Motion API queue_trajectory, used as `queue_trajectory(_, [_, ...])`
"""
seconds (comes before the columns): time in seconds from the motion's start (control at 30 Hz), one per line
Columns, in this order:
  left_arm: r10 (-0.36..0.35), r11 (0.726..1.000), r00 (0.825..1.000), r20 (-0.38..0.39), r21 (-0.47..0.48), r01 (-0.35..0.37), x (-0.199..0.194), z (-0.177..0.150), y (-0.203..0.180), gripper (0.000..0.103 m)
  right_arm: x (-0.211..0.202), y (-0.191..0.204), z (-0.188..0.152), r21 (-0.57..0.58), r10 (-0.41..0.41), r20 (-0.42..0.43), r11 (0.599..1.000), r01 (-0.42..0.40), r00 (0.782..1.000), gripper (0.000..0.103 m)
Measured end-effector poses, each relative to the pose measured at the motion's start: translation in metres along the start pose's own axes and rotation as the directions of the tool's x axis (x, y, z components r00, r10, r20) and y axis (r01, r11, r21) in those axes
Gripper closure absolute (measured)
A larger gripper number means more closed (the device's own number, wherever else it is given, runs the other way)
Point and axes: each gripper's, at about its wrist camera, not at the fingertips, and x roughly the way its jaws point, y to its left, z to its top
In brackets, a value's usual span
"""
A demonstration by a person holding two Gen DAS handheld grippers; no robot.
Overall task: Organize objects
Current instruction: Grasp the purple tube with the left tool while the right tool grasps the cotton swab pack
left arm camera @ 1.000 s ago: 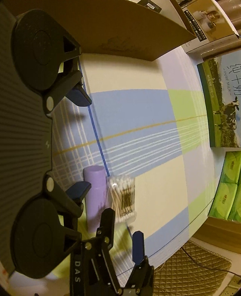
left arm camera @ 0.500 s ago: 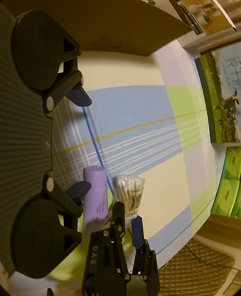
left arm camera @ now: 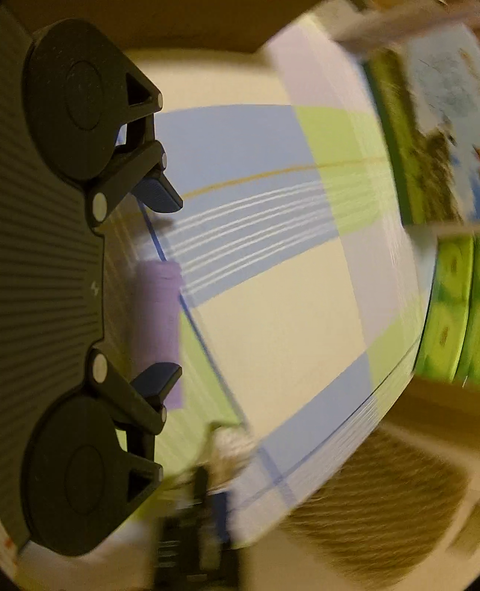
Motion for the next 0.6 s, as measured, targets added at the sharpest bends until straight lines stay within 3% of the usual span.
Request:
queue_trajectory(0.07, [0.034,0.996,0.999,-0.017,-0.083,-0.036,0.007,0.005,0.002,0.017,-0.003,-0.002,-0.001,0.015,-0.004,0.004,1.0,0.004,1.0,0.067])
queue_trajectory(0.17, [0.064,0.989,0.997,-0.051,-0.133,-0.07,0.019,0.008,-0.001,0.017,-0.004,-0.002,-0.003,0.018,-0.011,0.005,1.0,0.011,1.0,0.067])
queue_trajectory(0.5, [0.092,0.989,0.995,-0.024,-0.116,-0.095,0.0,-0.011,0.007,0.017,-0.006,0.002,-0.006,-0.009,-0.006,-0.008,1.0,0.006,1.0,0.066])
queue_trajectory(0.6, [0.106,0.984,0.994,-0.033,-0.143,-0.109,-0.005,-0.014,0.012,0.018,-0.006,0.007,-0.008,-0.051,0.012,-0.014,0.999,-0.013,1.0,0.056])
